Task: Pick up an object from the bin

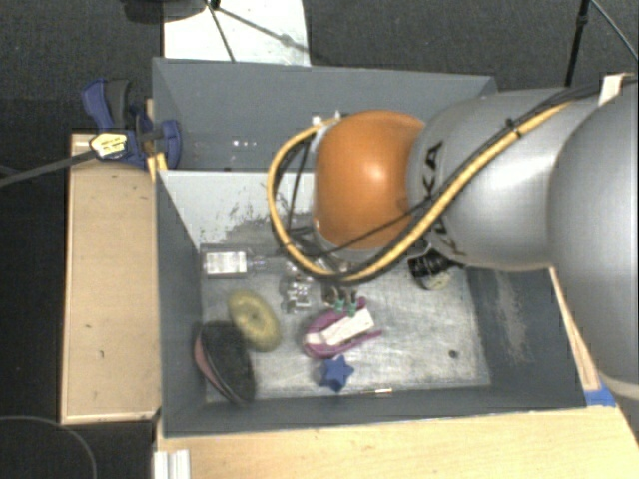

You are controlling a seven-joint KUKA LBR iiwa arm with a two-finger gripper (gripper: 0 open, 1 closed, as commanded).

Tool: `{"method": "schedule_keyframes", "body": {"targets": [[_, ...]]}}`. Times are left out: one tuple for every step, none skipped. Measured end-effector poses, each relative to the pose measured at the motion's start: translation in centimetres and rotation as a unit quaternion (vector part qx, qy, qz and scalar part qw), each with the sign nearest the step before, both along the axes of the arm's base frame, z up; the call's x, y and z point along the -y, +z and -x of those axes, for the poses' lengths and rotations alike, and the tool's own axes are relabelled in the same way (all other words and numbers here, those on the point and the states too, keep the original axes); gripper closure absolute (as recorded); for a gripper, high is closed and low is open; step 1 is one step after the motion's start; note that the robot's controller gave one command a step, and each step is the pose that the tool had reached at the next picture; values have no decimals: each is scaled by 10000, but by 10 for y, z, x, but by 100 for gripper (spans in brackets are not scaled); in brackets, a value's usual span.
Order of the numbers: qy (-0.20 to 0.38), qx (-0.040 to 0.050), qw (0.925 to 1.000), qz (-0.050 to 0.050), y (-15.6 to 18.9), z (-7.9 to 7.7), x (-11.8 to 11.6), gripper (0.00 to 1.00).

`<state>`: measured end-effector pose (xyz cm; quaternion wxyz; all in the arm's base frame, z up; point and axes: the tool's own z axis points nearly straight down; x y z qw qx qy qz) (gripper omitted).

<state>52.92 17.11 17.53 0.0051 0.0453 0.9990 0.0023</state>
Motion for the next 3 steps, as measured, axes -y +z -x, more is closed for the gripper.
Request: {"method": "schedule_keyframes", "body": {"targets": [[-16, -44, 10000, 13, -5, 2, 1, 0], [433, -60, 9990, 12, -107, 1, 57, 0], [437, -46, 9990, 10, -103, 0, 54, 100]]}}
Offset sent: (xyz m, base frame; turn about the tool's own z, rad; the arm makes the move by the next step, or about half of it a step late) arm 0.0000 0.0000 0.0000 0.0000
